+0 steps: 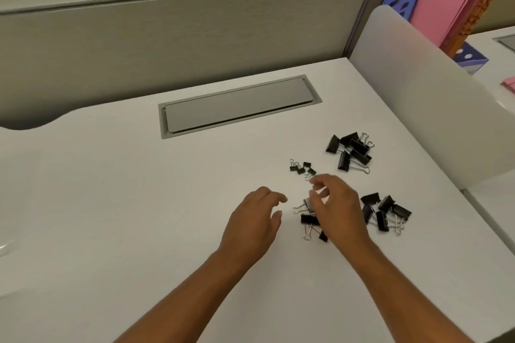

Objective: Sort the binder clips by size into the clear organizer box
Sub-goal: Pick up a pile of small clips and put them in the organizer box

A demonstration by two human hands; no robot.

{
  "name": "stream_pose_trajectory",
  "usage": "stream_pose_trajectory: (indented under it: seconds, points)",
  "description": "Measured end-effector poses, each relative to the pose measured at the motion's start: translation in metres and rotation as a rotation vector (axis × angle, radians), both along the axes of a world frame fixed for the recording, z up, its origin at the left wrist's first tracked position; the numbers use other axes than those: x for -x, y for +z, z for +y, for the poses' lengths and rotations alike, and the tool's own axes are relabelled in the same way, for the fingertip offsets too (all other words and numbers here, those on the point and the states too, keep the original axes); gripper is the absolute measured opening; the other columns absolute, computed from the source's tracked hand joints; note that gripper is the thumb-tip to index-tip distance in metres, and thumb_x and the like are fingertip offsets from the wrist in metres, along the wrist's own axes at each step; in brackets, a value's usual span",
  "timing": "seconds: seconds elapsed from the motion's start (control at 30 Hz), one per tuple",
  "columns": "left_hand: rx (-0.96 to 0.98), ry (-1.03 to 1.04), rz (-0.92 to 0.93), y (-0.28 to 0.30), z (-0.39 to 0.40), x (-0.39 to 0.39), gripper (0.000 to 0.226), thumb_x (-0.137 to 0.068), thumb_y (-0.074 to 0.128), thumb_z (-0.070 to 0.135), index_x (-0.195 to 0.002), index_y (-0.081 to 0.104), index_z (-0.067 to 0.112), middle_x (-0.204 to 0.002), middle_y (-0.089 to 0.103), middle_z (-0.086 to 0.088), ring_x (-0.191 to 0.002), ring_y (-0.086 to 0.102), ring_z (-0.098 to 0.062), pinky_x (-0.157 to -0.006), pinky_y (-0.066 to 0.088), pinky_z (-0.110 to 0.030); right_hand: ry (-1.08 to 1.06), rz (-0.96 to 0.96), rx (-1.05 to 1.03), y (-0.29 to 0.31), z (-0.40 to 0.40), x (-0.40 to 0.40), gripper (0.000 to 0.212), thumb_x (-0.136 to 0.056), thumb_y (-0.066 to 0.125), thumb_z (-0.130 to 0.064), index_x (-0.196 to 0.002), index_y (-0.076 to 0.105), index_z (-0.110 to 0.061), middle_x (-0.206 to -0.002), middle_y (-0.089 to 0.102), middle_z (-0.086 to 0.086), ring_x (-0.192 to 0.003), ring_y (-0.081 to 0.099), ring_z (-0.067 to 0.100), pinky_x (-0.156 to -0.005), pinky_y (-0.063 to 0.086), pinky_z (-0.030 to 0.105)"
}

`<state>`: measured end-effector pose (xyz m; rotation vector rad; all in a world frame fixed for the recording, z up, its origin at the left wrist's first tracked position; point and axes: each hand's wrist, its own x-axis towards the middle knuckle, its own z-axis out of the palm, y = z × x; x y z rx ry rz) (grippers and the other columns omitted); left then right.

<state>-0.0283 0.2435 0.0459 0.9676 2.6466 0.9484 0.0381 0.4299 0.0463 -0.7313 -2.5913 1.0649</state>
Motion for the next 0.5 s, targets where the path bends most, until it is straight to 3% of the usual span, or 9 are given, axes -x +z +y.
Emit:
stream_pose_trajectory:
  seconds: [0.13, 0.2, 0.3, 0.37, 0.5]
  points:
    - [0.111, -0.027, 0.067, -0.013, 0.044, 0.038, 0.035, -0.104, 0.055, 0.022, -0.139, 0.059, 0.025, -0.135, 0.060, 0.007, -0.123, 0.054, -0.015, -0.092, 0.049, -0.028, -0.018, -0.074, -0.003, -0.022, 0.034, 0.042, 0.029, -0.097, 0.070, -0.022, -0.125, 0.062, -0.021, -0.116, 0.065, -0.005, -0.099, 0.061, 0.012, -0.090, 0.055, 0.037]
    - [0.149, -0.055, 0.116, -0.021, 0.062, 0.055, 0.043, -0.105, 0.052, 0.016, -0.148, 0.051, 0.021, -0.146, 0.055, 0.004, -0.129, 0.050, -0.020, -0.093, 0.049, -0.032, -0.021, -0.101, 0.005, -0.033, 0.036, 0.052, 0.038, -0.097, 0.071, -0.024, -0.133, 0.059, -0.019, -0.125, 0.065, -0.001, -0.112, 0.059, 0.020, -0.096, 0.053, 0.038]
    - [0.194, -0.119, 0.160, -0.034, 0.087, 0.076, 0.055, -0.104, 0.051, 0.009, -0.156, 0.039, 0.020, -0.154, 0.052, 0.001, -0.132, 0.049, -0.025, -0.098, 0.052, -0.039, -0.047, -0.071, -0.036, -0.045, 0.036, 0.058, 0.037, -0.096, 0.073, -0.018, -0.132, 0.061, -0.013, -0.122, 0.068, 0.004, -0.114, 0.057, 0.024, -0.094, 0.049, 0.034]
    - [0.220, -0.153, 0.208, -0.044, 0.095, 0.086, 0.056, -0.103, 0.052, 0.010, -0.157, 0.039, 0.019, -0.149, 0.058, 0.000, -0.124, 0.054, -0.028, -0.092, 0.052, -0.042, -0.076, -0.047, -0.039, -0.048, 0.038, 0.059, 0.032, -0.095, 0.074, -0.015, -0.125, 0.063, -0.013, -0.114, 0.068, 0.002, -0.108, 0.059, 0.023, -0.090, 0.051, 0.033]
    - [0.178, -0.185, 0.376, -0.062, 0.094, 0.097, 0.045, -0.097, 0.066, 0.010, -0.141, 0.057, 0.012, -0.117, 0.075, -0.004, -0.101, 0.064, -0.030, -0.076, 0.054, -0.041, -0.098, -0.022, 0.065, -0.052, 0.045, 0.057, 0.031, -0.090, 0.079, -0.012, -0.116, 0.064, -0.021, -0.105, 0.062, -0.011, -0.103, 0.058, 0.013, -0.086, 0.049, 0.026]
